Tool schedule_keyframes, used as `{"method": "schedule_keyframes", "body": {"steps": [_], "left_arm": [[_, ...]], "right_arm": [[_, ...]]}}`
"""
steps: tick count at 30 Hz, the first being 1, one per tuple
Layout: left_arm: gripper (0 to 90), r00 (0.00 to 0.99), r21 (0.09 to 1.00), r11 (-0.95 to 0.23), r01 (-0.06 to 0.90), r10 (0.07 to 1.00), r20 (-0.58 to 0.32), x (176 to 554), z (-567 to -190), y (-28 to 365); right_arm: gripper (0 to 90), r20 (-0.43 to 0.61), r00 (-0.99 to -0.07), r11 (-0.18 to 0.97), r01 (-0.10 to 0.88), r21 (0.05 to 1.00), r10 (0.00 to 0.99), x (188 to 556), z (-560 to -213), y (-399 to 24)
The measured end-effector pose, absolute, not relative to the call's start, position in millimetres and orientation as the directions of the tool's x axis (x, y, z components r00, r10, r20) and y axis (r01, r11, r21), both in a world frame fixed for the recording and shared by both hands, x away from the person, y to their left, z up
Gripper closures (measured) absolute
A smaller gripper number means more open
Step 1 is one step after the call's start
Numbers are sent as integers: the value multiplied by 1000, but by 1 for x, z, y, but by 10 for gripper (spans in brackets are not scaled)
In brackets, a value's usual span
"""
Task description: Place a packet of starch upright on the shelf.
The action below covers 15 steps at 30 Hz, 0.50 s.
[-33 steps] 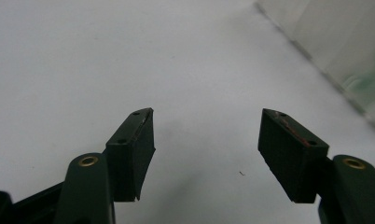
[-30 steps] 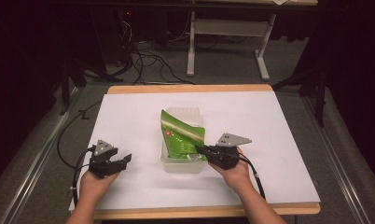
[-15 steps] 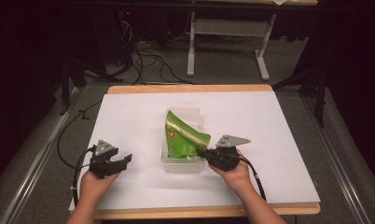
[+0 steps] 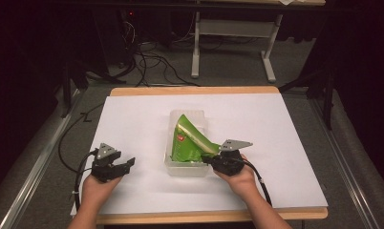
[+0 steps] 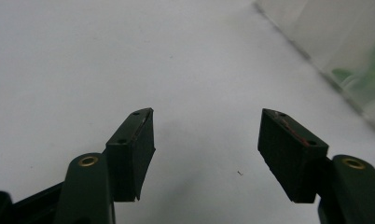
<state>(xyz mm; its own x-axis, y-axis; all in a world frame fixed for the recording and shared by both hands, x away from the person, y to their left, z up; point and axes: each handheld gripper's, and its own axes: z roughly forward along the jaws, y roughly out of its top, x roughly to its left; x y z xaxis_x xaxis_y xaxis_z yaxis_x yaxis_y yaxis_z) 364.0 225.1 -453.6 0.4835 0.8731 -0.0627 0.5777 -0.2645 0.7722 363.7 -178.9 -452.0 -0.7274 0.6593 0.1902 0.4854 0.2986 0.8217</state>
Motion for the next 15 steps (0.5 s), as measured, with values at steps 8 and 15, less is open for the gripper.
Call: {"method": "schedule_keyframes", "body": {"steps": [8,15], "left_arm": [[367,481,772,-261,579,874,-65,365,-454,226],[367,481,773,-262,578,874,-64,365,-454,226]], "right_arm": [[731,155,-735,301,447,842,660,362,-440,-172],[767,113,-735,283,392,875,668,359,-427,-167]]}}
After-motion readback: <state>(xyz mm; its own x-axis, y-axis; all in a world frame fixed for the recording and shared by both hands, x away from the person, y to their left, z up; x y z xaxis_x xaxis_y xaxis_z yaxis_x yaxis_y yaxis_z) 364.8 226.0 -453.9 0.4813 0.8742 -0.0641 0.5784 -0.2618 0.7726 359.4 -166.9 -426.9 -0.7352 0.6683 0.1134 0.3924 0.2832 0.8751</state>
